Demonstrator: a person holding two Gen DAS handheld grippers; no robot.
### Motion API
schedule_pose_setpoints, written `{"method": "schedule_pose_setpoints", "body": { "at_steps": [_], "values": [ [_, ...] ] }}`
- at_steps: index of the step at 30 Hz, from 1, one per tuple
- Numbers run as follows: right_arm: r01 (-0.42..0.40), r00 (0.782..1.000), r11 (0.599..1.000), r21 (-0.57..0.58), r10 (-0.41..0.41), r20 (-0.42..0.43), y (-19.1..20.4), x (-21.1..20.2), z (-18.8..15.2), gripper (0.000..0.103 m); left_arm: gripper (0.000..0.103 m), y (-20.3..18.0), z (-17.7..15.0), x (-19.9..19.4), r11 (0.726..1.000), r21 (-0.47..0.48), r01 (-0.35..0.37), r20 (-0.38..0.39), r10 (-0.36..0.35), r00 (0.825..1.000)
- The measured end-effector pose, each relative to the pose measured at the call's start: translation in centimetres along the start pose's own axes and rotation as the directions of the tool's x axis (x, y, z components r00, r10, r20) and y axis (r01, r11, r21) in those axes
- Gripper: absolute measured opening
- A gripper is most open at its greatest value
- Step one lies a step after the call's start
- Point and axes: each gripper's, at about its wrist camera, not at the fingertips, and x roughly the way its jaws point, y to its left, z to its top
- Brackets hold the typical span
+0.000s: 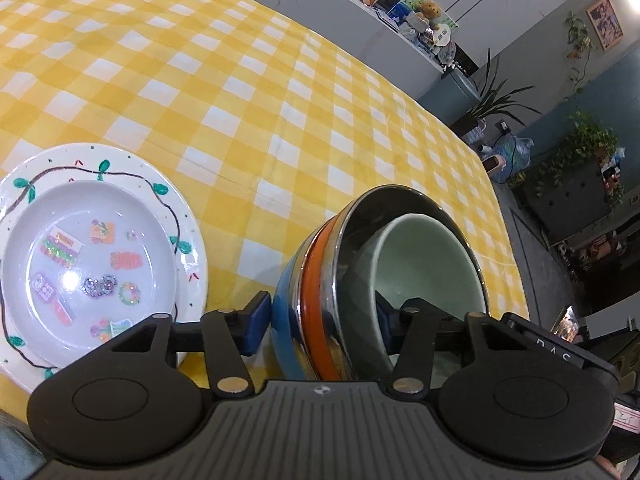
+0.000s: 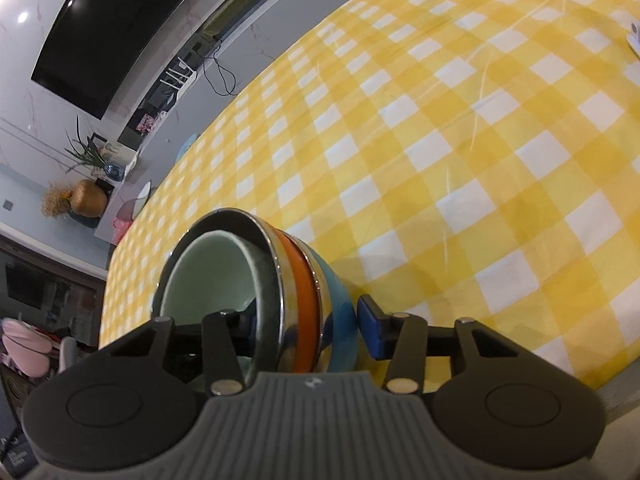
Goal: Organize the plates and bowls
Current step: 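Close both grippers on the rim of the nested bowl stack and lift it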
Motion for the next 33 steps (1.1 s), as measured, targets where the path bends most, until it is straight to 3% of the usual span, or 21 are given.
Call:
{"method": "schedule_pose_setpoints", "body": {
  "at_steps": [13,24,33],
  "values": [
    [0.032,0.999,0.999,-0.04,-0.032,0.008,0.38,-0.17,-0.11,0.041,0.058,-0.89,0.27,0.05,0.998,0.058,-0.03,-0.007,0.031,1.0],
    [-0.005,1.0,1.0,0.0,0.005,0.004,-0.16,-0.19,0.09,0.047,0.056,-0.22,0.57,0.33,1.0,0.022,-0.016,-0.019,0.017,1.0],
    [0.032,0.999,0.999,-0.042,-0.032,0.016,0.46,-0.42,-0.19,0.041,0.055,-0.9,0.48,0.07,0.998,0.053,-0.03,-0.018,0.031,0.999]
  ]
}}
